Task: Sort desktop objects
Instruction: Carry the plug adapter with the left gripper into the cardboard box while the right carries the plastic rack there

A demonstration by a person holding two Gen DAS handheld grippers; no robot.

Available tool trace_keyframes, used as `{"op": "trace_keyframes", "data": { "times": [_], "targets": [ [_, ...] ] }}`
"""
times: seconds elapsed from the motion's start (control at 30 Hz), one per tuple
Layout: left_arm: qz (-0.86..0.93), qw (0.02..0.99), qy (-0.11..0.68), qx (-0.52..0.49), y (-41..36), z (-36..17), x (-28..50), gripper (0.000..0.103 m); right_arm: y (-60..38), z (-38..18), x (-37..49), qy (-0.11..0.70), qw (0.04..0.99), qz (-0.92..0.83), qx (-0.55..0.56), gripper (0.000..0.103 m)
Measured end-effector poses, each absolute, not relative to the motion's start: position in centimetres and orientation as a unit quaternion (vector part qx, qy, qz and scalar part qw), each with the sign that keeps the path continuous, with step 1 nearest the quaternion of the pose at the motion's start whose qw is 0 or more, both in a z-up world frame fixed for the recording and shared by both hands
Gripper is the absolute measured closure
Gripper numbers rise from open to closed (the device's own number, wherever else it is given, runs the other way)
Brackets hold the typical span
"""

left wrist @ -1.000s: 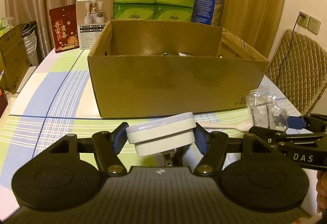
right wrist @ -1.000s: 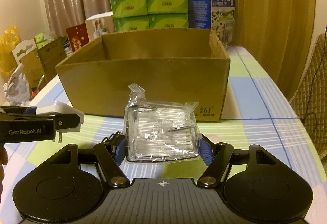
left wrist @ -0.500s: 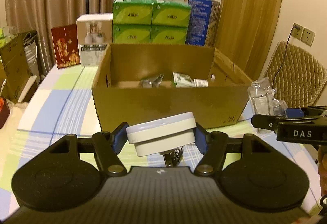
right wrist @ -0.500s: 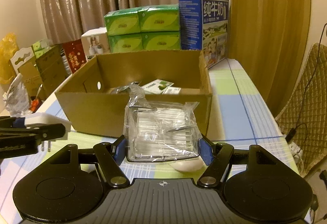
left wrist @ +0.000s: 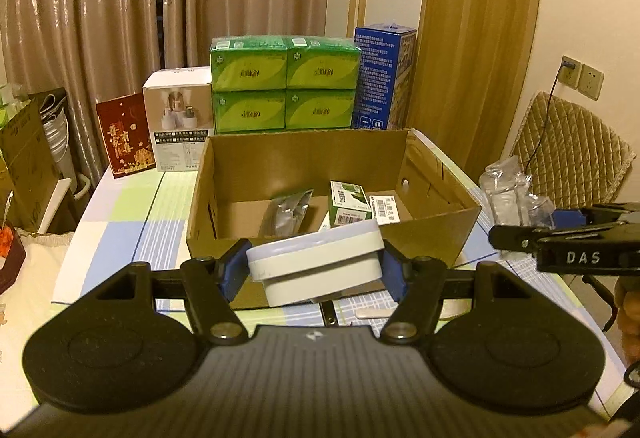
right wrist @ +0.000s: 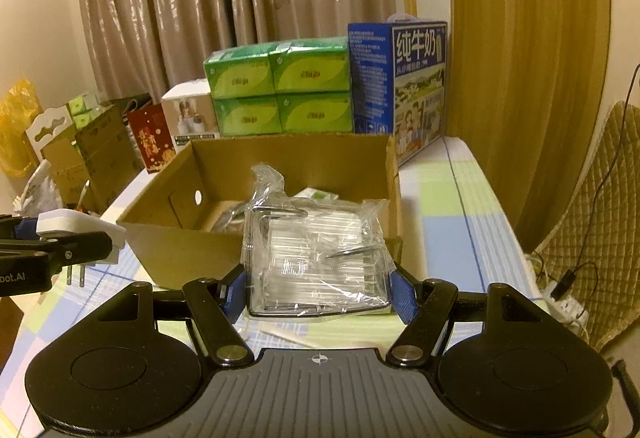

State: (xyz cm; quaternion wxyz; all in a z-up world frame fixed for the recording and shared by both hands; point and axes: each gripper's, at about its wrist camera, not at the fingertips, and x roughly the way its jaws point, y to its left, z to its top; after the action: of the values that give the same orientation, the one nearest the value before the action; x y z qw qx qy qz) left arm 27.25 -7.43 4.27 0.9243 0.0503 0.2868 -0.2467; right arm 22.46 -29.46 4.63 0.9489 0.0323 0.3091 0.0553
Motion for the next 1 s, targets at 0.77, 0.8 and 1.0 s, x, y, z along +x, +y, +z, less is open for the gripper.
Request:
{"op": "trace_keyframes", "data": {
  "times": [0.77, 0.8, 1.0],
  "targets": [
    [-0.250, 0.915, 0.308, 0.067, -9.5, 5.4, 36.7, 0.040, -28.4, 7.6, 32.0, 0.317, 0.945, 0.078, -0.003, 0.036],
    [-0.251, 0.915, 0.310, 0.066, -9.6, 5.3, 36.9, 0.040, -28.4, 7.5, 32.2, 0.318, 0.945, 0.080, -0.004, 0.036],
    [-0.252, 0.912, 0.317, 0.063, -9.8, 4.7, 38.2, 0.040, -27.9, 7.2, 33.7, 0.324, 0.942, 0.084, -0.008, 0.036]
  ]
}}
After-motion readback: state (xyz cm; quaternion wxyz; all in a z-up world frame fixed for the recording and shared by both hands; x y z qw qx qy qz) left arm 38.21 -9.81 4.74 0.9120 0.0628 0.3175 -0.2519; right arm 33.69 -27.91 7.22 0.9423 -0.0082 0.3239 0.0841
